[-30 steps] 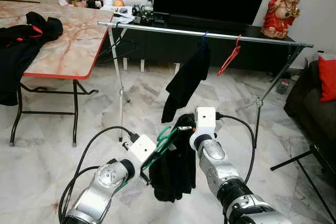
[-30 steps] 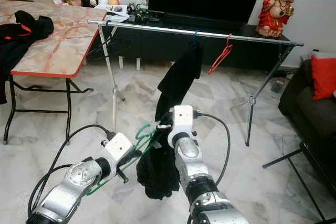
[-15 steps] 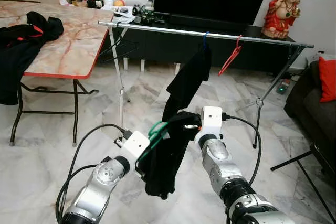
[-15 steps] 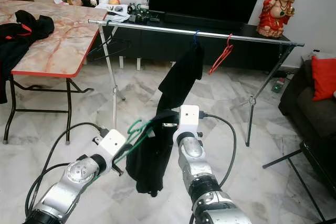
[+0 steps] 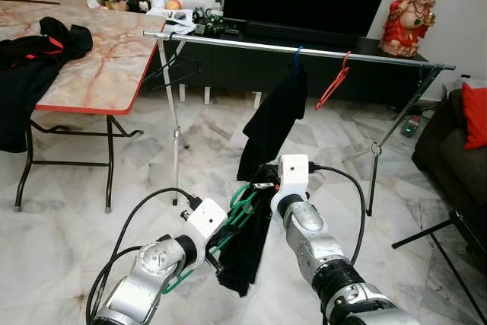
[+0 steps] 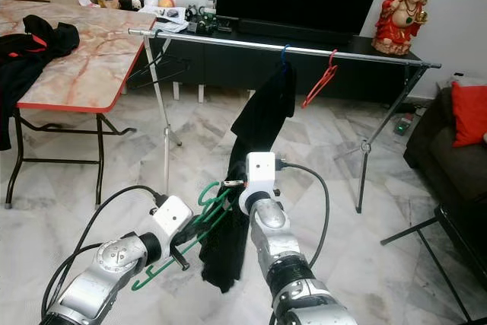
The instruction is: Hang hanger
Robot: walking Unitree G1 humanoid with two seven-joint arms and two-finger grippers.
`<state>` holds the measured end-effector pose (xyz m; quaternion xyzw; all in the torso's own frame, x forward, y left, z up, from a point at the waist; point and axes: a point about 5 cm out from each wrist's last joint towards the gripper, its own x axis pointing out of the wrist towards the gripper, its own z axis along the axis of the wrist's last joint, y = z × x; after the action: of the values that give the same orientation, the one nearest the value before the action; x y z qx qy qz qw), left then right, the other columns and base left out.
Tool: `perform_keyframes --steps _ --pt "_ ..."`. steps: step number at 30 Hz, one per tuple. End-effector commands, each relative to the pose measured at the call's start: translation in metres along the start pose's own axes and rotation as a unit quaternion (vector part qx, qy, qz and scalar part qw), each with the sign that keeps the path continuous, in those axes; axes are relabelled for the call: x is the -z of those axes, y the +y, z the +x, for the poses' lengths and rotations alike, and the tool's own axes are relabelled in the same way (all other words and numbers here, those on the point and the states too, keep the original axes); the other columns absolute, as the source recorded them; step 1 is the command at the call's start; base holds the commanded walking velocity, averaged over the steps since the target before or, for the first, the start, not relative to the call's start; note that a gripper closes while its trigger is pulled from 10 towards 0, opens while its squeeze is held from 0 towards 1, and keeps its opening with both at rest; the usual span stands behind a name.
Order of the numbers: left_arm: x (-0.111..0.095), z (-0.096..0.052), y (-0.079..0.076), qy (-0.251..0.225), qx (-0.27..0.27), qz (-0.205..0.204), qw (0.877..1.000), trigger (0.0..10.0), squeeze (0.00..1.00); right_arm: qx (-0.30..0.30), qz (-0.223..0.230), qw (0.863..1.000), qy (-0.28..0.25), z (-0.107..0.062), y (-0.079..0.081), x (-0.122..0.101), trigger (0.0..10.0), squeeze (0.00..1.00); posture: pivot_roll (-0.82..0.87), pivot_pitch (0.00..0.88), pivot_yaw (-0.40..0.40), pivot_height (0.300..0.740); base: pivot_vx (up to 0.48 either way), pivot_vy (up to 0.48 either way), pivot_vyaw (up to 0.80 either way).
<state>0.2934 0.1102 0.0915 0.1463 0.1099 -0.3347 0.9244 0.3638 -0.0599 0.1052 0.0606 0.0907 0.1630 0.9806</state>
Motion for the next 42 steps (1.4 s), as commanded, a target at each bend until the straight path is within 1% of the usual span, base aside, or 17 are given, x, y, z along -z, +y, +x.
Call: perform_keyframes --steps 1,2,6,9,10,13,16,17,18,20,22,23,26,29,33,37,42 --pt "-0.01 0.004 -0.003 -0.016 0.007 0.002 1.0 10.0 0.0 -0.02 -0.009 1.0 -0.023 0.002 0.006 -0.012 10.0 0.0 0.15 0.0 -0.147 0.74 0.0 0.0 0.0" --pt "-0.01 0.005 -0.004 -0.014 0.008 0.002 1.0 10.0 0.0 -0.036 -0.009 0.999 -0.03 0.002 0.011 -0.015 10.0 0.0 0.15 0.0 -0.145 0.74 0.0 0.0 0.0" --pt "-0.011 0.006 -0.005 -0.018 0.006 0.001 1.0 10.0 0.0 -0.074 -0.013 0.996 -0.041 0.0 0.021 -0.018 10.0 0.0 0.14 0.0 -0.144 0.74 0.0 0.0 0.0" --pt "-0.015 0.009 -0.002 -0.033 -0.02 -0.006 0.999 10.0 0.0 -0.11 -0.026 0.993 -0.041 -0.004 0.028 -0.015 10.0 0.0 0.14 0.0 -0.145 0.74 0.0 0.0 0.0" --pt "-0.018 0.01 0.001 -0.042 -0.038 -0.014 0.998 10.0 0.0 -0.114 -0.027 0.992 -0.038 -0.006 0.027 -0.013 10.0 0.0 0.14 0.0 -0.144 0.74 0.0 0.0 0.0" --pt "-0.019 0.01 0.005 -0.049 -0.054 -0.017 0.997 10.0 0.0 -0.117 -0.028 0.992 -0.034 -0.008 0.025 -0.011 10.0 0.0 0.14 0.0 -0.145 0.74 0.0 0.0 0.0" --pt "-0.022 0.009 0.013 -0.061 -0.086 -0.029 0.994 10.0 0.0 -0.116 -0.033 0.992 -0.029 -0.013 0.016 -0.01 10.0 0.0 0.14 0.0 -0.147 0.74 0.0 0.0 0.0" --pt "-0.022 0.009 0.013 -0.061 -0.086 -0.029 0.994 10.0 0.0 -0.116 -0.033 0.992 -0.029 -0.013 0.016 -0.01 10.0 0.0 0.14 0.0 -0.147 0.74 0.0 0.0 0.0" --pt "-0.023 0.008 0.017 -0.066 -0.105 -0.037 0.992 10.0 0.0 -0.114 -0.027 0.993 -0.024 -0.017 0.009 -0.009 10.0 0.0 0.13 0.0 -0.147 0.74 0.0 0.0 0.0" --pt "-0.022 0.008 0.022 -0.063 -0.12 -0.038 0.99 10.0 0.0 -0.128 -0.029 0.991 -0.019 -0.022 0.002 -0.007 10.0 0.0 0.13 0.0 -0.147 0.74 0.0 0.0 0.0" --pt "-0.021 0.008 0.023 -0.062 -0.127 -0.04 0.989 10.0 0.0 -0.134 -0.033 0.99 -0.016 -0.025 0.0 -0.006 10.0 0.0 0.13 0.0 -0.146 0.74 0.0 0.0 0.0" --pt "-0.019 0.008 0.025 -0.059 -0.133 -0.041 0.988 10.0 0.0 -0.155 -0.027 0.988 -0.012 -0.028 0.0 -0.005 10.0 0.0 0.13 0.0 -0.145 0.74 0.0 0.0 0.0" --pt "-0.019 0.008 0.025 -0.06 -0.134 -0.044 0.988 10.0 0.0 -0.186 -0.033 0.982 -0.007 -0.033 0.004 -0.003 10.0 0.0 0.13 0.0 -0.145 0.74 0.0 0.0 0.0" --pt "-0.019 0.009 0.023 -0.062 -0.129 -0.047 0.989 10.0 0.0 -0.226 -0.049 0.973 -0.001 -0.039 0.012 0.0 10.0 0.0 0.13 0.0 -0.144 0.74 0.0 0.0 0.0" --pt "-0.019 0.01 0.022 -0.064 -0.126 -0.047 0.989 10.0 0.0 -0.248 -0.053 0.967 0.003 -0.042 0.018 0.0 10.0 0.0 0.13 0.0 -0.142 0.74 0.0 0.0 0.0" --pt "-0.02 0.01 0.022 -0.065 -0.125 -0.047 0.989 10.0 0.0 -0.25 -0.068 0.966 0.017 -0.044 0.017 0.003 10.0 0.0 0.13 0.0 -0.141 0.74 0.0 0.0 0.0" --pt "-0.02 0.01 0.022 -0.068 -0.124 -0.047 0.989 10.0 0.0 -0.231 -0.09 0.968 0.028 -0.044 0.008 0.005 10.0 0.0 0.13 0.0 -0.142 0.74 0.0 0.0 0.0"
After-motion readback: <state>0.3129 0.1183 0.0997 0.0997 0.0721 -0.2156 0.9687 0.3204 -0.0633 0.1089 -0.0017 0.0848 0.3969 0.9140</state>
